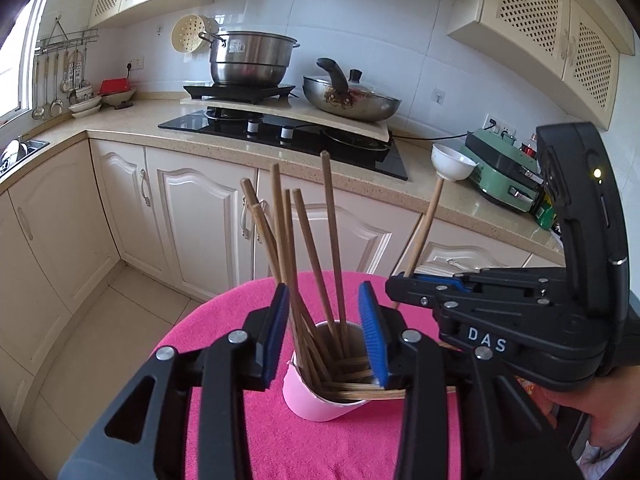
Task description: Organize utensils
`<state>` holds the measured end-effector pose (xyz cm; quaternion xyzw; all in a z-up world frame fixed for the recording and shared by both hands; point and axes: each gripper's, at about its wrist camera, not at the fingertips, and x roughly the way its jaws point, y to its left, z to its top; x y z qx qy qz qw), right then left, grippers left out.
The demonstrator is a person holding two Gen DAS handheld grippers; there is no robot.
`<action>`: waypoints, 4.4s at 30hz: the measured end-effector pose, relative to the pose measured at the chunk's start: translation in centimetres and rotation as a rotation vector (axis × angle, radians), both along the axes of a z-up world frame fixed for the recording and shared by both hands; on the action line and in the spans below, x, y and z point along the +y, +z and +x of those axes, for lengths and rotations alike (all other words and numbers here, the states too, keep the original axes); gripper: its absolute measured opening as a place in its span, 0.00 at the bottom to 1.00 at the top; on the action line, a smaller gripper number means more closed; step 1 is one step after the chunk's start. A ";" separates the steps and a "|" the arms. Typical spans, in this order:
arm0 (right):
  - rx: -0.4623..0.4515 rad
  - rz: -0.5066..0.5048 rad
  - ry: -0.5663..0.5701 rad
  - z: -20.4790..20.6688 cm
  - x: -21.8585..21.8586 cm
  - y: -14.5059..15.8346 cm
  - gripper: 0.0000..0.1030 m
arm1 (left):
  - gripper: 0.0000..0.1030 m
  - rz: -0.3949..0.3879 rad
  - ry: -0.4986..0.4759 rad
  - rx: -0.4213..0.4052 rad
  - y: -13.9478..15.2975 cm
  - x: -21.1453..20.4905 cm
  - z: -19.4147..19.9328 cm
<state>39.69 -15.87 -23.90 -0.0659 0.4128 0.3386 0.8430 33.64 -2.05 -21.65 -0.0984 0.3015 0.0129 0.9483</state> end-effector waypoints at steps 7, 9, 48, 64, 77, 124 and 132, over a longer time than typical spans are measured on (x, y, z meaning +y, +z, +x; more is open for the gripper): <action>-0.008 0.011 -0.018 -0.7 -0.4 0.8 0.08 | 0.37 0.010 0.004 -0.006 0.7 0.1 -0.7; -0.013 0.018 -0.019 -1.0 -0.4 1.1 0.09 | 0.37 0.013 0.001 -0.006 0.9 0.0 -0.9; -0.152 0.069 -0.141 -11.0 -2.1 9.3 0.25 | 0.40 0.031 -0.024 -0.022 6.8 1.4 -7.6; -0.305 0.137 -0.338 -24.3 -1.6 13.3 0.49 | 0.40 0.099 -0.138 -0.116 12.1 1.7 -18.2; -0.406 0.192 -0.425 -32.4 -1.4 16.7 0.56 | 0.50 0.136 -0.145 -0.193 16.3 2.1 -25.0; -0.508 0.227 -0.481 -39.6 -3.3 20.1 0.76 | 0.56 0.173 -0.102 -0.297 21.5 1.6 -31.3; -0.498 0.231 -0.477 -39.3 -3.3 19.9 0.77 | 0.56 0.189 -0.098 -0.299 21.5 1.6 -30.9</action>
